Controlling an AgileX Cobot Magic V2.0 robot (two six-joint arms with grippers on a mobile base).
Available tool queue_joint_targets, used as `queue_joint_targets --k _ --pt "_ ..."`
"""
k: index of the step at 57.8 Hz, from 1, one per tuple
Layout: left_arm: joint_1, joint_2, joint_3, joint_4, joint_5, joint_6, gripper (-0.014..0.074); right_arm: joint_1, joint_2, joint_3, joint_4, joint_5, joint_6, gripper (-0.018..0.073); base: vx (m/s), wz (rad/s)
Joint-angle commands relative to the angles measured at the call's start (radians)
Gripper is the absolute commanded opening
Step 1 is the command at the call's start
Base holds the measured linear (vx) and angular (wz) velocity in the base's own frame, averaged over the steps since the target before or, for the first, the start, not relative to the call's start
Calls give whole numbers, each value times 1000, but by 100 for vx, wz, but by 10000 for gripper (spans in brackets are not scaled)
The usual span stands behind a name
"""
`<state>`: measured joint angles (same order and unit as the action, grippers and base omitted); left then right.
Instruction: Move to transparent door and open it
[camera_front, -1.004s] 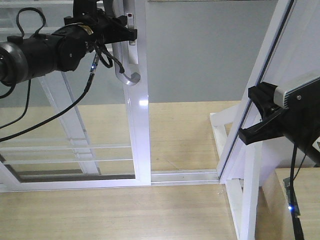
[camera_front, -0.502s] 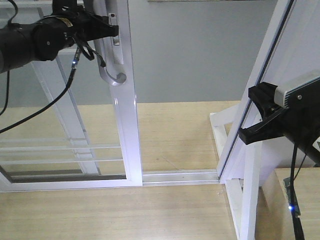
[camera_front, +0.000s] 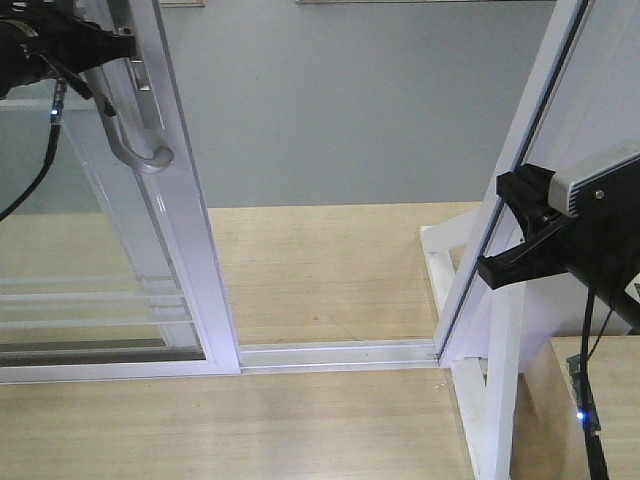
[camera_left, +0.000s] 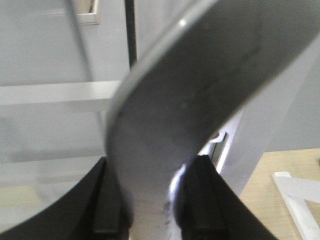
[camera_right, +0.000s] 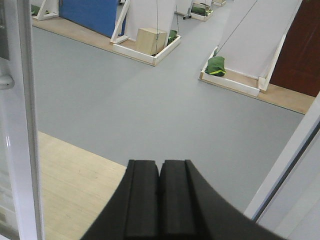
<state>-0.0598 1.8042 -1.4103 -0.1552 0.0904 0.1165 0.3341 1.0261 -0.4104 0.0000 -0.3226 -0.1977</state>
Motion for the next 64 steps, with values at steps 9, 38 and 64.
queue_joint_targets --k 9,38,64 --pt "30 -114 -34 -3 -221 8 0 -3 -15 -29 0 -86 -5 -8 0 0" --pt "-15 -557 559 61 -295 8 0 -3 -24 -29 0 -93 -4 -8 0 0" --pt "-182 -1062 990 -19 -79 -6 0 -3 -345 -22 0 311 11 -8 0 0"
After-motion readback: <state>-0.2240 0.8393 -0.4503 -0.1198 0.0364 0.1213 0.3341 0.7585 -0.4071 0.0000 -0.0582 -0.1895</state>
